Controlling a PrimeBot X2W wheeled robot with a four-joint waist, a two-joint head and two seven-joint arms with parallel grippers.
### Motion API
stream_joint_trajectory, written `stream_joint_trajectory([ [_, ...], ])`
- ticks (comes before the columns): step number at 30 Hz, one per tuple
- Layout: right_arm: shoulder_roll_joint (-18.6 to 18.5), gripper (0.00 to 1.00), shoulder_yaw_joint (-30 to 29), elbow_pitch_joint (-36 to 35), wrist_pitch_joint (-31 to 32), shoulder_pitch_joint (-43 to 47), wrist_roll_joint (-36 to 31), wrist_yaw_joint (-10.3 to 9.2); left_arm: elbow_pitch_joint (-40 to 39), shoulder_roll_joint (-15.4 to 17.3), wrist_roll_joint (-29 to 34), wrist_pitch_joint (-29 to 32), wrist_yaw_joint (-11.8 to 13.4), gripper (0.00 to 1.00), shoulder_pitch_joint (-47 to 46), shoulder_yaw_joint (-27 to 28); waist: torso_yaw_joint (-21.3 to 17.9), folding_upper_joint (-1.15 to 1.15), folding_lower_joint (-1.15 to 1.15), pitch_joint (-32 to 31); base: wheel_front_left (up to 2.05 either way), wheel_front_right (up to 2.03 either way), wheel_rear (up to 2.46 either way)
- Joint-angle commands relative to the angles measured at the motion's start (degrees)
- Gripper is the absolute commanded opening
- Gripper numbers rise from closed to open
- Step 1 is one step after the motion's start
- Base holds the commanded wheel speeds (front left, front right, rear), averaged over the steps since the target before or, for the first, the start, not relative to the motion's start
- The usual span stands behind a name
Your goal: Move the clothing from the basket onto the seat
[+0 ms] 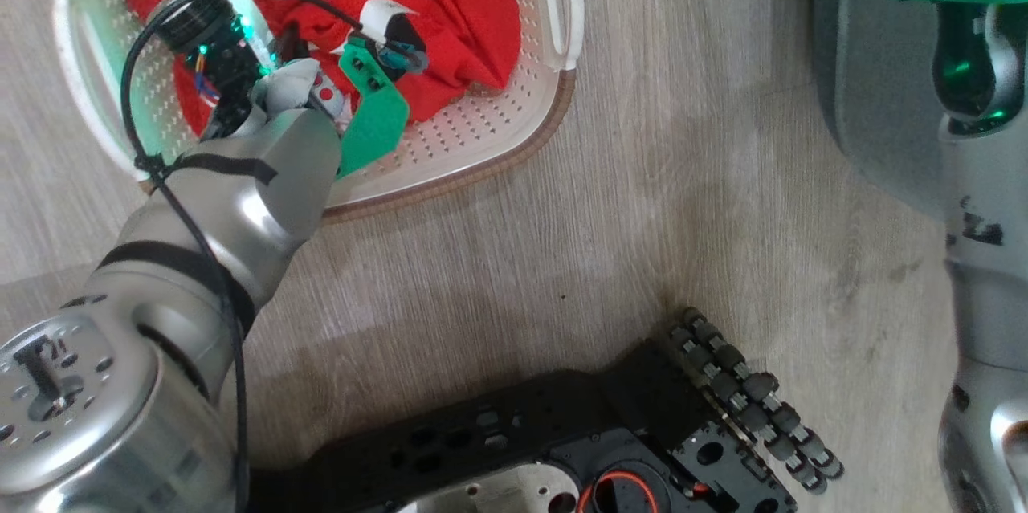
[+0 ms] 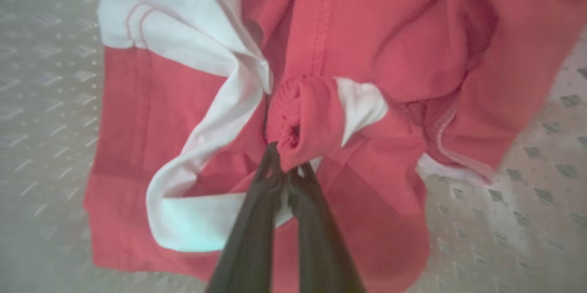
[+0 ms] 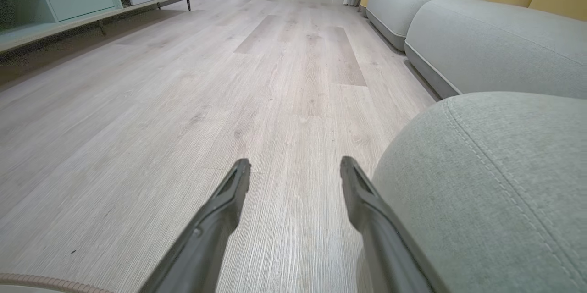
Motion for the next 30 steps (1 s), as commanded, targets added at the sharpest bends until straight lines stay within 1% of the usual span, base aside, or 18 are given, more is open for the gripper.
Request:
stream_joint_trajectory([
  [1,0.34,1.00,0.00,-1.55,-0.35,1.91,0.35,-0.01,-0.33,0.38,-0.34,0.11,0.06,0.00,1.33,0.53,0.36,0.00,0.01,-0.85,0.00,0.00,0.00],
  [5,0.25,1.00,0.26,-1.06,-0.35,1.98,0.36,-0.01,-0.44,0.37,-2.25,0.26,-0.50,0.00,2.98,1.41,1.18,0.00,0.01,-3.88,0.00,0.00,0.00],
  [8,-0.20,1.00,0.50,-0.14,-0.35,2.14,0.48,-0.01,-1.74,0.36,-4.15,-1.37,-1.03,0.00,4.60,2.30,1.88,0.00,0.01,-6.57,0.00,0.00,0.00],
  [15,-1.14,1.00,1.79,2.28,-0.35,3.52,0.64,-0.01,-4.21,0.35,-9.10,-8.06,-2.17,0.00,8.58,4.45,4.22,0.00,0.01,-14.55,0.00,0.00,0.00],
  [20,-1.77,1.00,2.53,4.04,-0.35,5.27,0.78,-0.01,-4.76,0.35,-12.56,-13.30,-3.45,0.00,10.98,5.57,6.31,0.00,0.01,-20.25,0.00,0.00,0.00],
  [21,-1.77,1.00,2.53,4.04,-0.35,5.27,0.78,-0.01,-4.76,0.35,-12.56,-13.30,-3.45,0.00,10.98,5.57,6.31,0.00,0.01,-20.25,0.00,0.00,0.00],
  [22,-1.88,1.00,2.64,4.50,-0.35,5.82,0.78,-0.01,-4.78,0.35,-13.29,-14.43,-3.68,0.00,11.53,5.82,6.79,0.00,0.01,-21.56,0.00,0.00,0.00],
  [26,-2.19,1.00,3.26,6.01,-0.35,8.16,0.67,-0.01,-4.82,0.35,-16.24,-18.10,-4.92,0.00,12.83,6.88,8.58,0.00,0.01,-26.49,0.00,0.00,0.00],
  [30,-2.39,1.00,3.45,7.59,-0.35,10.77,0.56,-0.01,-5.48,0.35,-19.04,-20.33,-6.37,0.00,13.74,7.57,10.36,0.00,0.01,-31.91,0.00,0.00,0.00],
])
